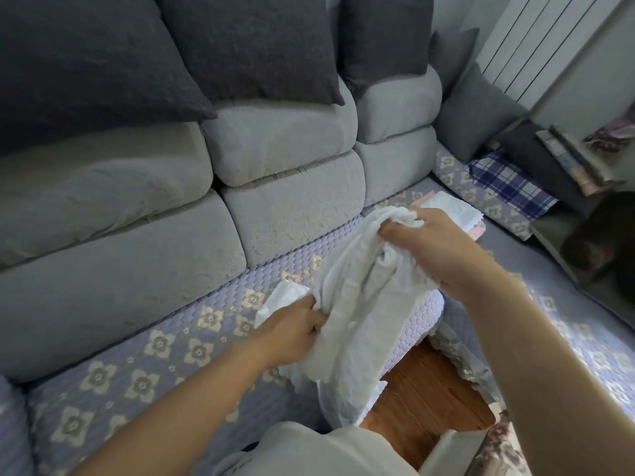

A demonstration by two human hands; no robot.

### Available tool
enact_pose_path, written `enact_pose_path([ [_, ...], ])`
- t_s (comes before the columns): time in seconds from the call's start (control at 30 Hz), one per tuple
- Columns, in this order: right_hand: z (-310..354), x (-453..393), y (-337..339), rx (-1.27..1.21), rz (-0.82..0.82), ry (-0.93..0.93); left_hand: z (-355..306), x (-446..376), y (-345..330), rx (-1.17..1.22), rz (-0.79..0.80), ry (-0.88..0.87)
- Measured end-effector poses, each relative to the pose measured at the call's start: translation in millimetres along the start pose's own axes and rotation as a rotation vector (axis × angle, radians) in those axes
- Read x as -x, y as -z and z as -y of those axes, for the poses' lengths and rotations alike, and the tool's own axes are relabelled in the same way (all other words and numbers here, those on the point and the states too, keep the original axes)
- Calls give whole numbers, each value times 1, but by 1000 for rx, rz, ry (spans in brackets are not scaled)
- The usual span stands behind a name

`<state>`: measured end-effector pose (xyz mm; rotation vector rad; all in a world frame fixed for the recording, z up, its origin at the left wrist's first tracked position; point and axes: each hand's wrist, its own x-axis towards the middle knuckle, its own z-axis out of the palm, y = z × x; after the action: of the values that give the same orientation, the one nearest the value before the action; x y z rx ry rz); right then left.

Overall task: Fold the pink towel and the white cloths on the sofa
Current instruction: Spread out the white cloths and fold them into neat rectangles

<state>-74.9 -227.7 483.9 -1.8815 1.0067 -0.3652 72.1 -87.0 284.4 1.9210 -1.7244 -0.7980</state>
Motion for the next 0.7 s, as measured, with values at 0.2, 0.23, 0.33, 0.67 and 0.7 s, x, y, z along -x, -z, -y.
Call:
enact_pose_path([
  [0.2, -4, 2, 1, -34, -37, -42, -22, 8, -4, 379, 274, 62],
  [0.23, -4, 1, 0, -42, -43, -48, -30, 8, -8, 438, 240, 82],
  [0.33, -3, -1, -4, -94, -71, -59, -46, 5, -20, 559, 32, 141],
  [0.67, 5, -12, -23, -254, -211, -107, -68, 14, -26, 578, -15, 62],
  [0.7, 5, -13, -23, -259, -219, -109, -66, 15, -24, 568, -36, 53],
])
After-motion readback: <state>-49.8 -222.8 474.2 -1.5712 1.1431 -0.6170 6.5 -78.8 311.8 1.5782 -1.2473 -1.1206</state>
